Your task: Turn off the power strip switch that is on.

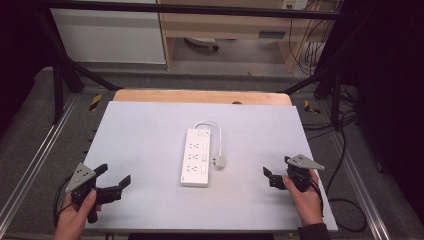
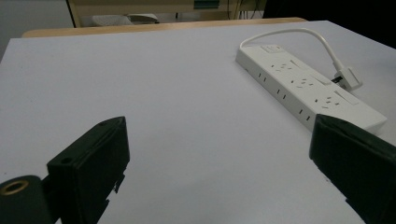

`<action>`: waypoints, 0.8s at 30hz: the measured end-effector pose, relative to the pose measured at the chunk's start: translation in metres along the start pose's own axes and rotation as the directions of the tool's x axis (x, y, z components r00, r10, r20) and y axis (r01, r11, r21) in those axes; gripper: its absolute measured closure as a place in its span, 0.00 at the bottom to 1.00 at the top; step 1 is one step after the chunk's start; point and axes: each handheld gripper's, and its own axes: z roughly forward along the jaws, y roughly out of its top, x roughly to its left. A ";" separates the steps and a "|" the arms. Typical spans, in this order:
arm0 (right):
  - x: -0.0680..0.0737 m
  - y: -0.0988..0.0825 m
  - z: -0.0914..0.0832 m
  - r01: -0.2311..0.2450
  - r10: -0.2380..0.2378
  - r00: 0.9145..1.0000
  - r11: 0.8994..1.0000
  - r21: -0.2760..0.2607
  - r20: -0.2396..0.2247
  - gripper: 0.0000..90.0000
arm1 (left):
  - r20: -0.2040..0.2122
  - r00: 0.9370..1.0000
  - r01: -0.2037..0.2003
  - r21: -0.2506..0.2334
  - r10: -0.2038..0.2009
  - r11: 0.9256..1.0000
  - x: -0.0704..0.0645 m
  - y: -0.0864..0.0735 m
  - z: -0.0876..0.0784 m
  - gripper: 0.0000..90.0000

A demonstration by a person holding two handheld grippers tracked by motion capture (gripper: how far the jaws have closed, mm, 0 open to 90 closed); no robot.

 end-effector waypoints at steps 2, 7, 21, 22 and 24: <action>0.000 0.000 0.000 0.002 -0.002 1.000 1.000 0.001 -0.002 0.07 | 0.001 1.000 -0.004 0.002 0.004 1.000 0.000 0.000 0.000 0.05; 0.002 0.001 0.000 0.007 -0.007 1.000 1.000 -0.009 0.002 0.06 | 0.009 1.000 -0.001 -0.001 0.001 1.000 -0.001 0.000 0.001 0.05; 0.006 0.004 0.000 0.014 -0.014 1.000 0.999 -0.038 -0.013 0.06 | 0.035 0.999 -0.018 0.014 0.018 1.000 -0.004 -0.001 0.002 0.05; 0.007 0.004 0.000 0.014 -0.015 1.000 0.999 -0.039 -0.014 0.06 | 0.035 0.999 -0.018 0.014 0.018 1.000 -0.004 -0.001 0.002 0.05; 0.008 0.004 0.000 0.013 -0.014 1.000 0.999 -0.042 -0.014 0.06 | 0.034 0.999 -0.013 0.011 0.012 1.000 -0.004 -0.001 0.002 0.05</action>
